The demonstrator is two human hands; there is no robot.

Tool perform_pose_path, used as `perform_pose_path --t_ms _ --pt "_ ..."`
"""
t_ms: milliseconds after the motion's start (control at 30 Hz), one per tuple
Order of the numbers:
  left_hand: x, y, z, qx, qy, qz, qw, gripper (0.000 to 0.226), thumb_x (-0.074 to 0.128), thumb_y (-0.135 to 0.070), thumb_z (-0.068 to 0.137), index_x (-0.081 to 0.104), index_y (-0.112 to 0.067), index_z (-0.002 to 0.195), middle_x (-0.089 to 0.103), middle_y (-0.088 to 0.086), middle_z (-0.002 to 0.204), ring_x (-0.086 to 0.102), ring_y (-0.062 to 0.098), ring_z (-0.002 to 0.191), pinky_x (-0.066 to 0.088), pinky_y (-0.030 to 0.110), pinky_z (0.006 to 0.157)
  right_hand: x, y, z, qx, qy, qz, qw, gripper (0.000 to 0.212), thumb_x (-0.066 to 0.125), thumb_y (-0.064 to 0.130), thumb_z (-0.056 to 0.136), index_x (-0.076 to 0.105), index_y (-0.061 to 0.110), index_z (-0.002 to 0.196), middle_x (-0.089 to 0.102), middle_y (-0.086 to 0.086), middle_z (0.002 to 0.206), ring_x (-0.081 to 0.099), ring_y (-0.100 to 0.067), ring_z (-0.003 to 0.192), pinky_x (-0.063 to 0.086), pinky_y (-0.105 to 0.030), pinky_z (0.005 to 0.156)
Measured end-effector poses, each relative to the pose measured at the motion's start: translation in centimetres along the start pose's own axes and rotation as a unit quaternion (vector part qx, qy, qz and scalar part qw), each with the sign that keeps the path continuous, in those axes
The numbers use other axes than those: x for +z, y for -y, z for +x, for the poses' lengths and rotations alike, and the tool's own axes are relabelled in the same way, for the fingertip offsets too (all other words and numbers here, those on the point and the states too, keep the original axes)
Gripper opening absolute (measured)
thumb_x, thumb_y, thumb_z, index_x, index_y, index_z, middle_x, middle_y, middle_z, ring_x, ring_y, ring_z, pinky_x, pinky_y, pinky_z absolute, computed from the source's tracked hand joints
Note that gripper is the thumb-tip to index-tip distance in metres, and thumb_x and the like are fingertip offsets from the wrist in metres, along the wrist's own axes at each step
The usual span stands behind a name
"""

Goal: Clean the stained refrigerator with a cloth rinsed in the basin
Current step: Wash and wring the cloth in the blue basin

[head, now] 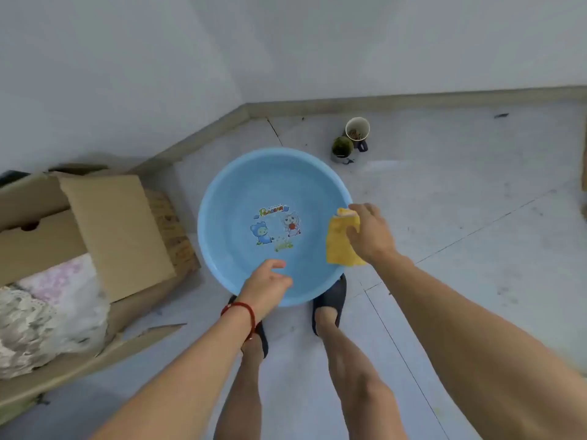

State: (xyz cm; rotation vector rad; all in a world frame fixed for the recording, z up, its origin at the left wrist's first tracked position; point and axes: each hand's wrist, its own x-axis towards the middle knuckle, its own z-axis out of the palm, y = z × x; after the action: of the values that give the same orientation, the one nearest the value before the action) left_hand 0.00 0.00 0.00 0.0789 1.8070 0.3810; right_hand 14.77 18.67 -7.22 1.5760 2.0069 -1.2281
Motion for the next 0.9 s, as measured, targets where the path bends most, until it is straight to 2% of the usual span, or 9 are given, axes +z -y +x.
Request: perform_pose_path --t_ms 67,200,267,367,467,533,667,733,900 --pt "1.2 -0.9 2.8 -0.012 0.009 0.002 1.000 0.039 0.060 -0.021 0.088 0.057 -0.028 0.127 0.066 -0.001 0.107 0.067 0.023 0.102 0.058 0.041 0.092 0.9 -0.2 2.3 0.003 -0.016 -0.019 1.000 0.047 0.047 0.017 0.101 0.044 0.020 0.148 0.040 -0.005 0.154 0.047 -0.032 0.135 0.043 -0.047 0.105" --pt "3.7 -2.8 7.3 -0.026 0.040 -0.044 0.998 0.034 0.058 -0.017 0.093 0.060 -0.022 0.126 0.068 0.011 0.113 0.067 0.025 0.102 0.059 0.041 0.088 2.6 -1.8 4.0 -0.021 -0.072 -0.104 0.992 0.030 0.054 0.027 0.100 0.049 0.016 0.127 0.060 -0.009 0.121 0.058 -0.035 0.102 0.043 -0.042 0.089" --pt "4.7 -3.8 7.9 -0.025 0.059 -0.096 0.993 0.029 0.056 -0.019 0.097 0.060 -0.019 0.126 0.066 0.013 0.118 0.066 0.024 0.101 0.059 0.041 0.090 2.7 -2.3 3.4 -0.045 -0.103 -0.110 0.988 0.023 0.059 0.026 0.097 0.057 0.013 0.116 0.065 -0.008 0.110 0.057 -0.033 0.098 0.043 -0.041 0.084" --pt "5.5 -5.5 7.2 -0.032 0.094 -0.197 0.975 0.031 0.050 -0.039 0.104 0.058 -0.020 0.128 0.062 0.007 0.123 0.064 0.026 0.111 0.059 0.044 0.091 1.8 -1.1 1.2 -0.038 -0.081 0.020 0.996 0.015 0.062 0.021 0.093 0.065 0.014 0.106 0.069 -0.003 0.092 0.063 -0.028 0.088 0.050 -0.036 0.073" --pt "5.1 -6.1 6.0 -0.015 0.138 -0.265 0.954 0.042 0.046 -0.055 0.102 0.059 -0.028 0.132 0.064 0.002 0.129 0.065 0.026 0.115 0.058 0.051 0.092 0.9 1.4 -1.9 -0.042 -0.023 0.119 0.992 0.020 0.066 0.036 0.097 0.062 0.017 0.094 0.066 0.007 0.077 0.061 -0.009 0.069 0.047 -0.023 0.061" --pt "4.1 -6.0 5.2 0.003 0.138 -0.292 0.947 0.036 0.051 -0.054 0.101 0.065 -0.032 0.127 0.069 0.002 0.126 0.067 0.024 0.112 0.060 0.051 0.088 0.9 3.0 -3.2 -0.028 0.044 0.187 0.981 0.026 0.063 0.040 0.100 0.062 0.016 0.090 0.066 0.010 0.075 0.059 -0.002 0.064 0.050 -0.021 0.064" --pt "1.1 -4.6 4.8 0.032 0.116 -0.295 0.948 0.034 0.069 -0.043 0.092 0.067 -0.034 0.125 0.069 0.006 0.125 0.070 0.019 0.104 0.059 0.052 0.090 1.6 5.2 -3.5 0.031 0.166 0.358 0.918 0.018 0.063 0.026 0.102 0.062 0.008 0.100 0.074 -0.009 0.089 0.068 -0.018 0.081 0.059 -0.041 0.085" --pt "-0.6 -3.5 5.1 0.050 0.105 -0.268 0.956 0.038 0.074 -0.035 0.089 0.065 -0.031 0.126 0.066 0.010 0.127 0.071 0.024 0.106 0.057 0.056 0.093 2.2 6.0 -3.1 0.035 0.190 0.393 0.899 0.004 0.061 0.013 0.101 0.059 0.010 0.101 0.077 -0.015 0.094 0.072 -0.023 0.083 0.062 -0.040 0.083" --pt "-3.6 -1.8 7.1 0.082 0.062 -0.192 0.976 0.025 0.071 -0.006 0.092 0.065 -0.023 0.109 0.066 0.015 0.122 0.071 0.027 0.092 0.061 0.045 0.079 4.2 6.6 -2.0 0.017 0.167 0.360 0.918 0.014 0.061 -0.001 0.096 0.054 0.010 0.100 0.069 -0.015 0.092 0.070 -0.024 0.079 0.064 -0.039 0.070"
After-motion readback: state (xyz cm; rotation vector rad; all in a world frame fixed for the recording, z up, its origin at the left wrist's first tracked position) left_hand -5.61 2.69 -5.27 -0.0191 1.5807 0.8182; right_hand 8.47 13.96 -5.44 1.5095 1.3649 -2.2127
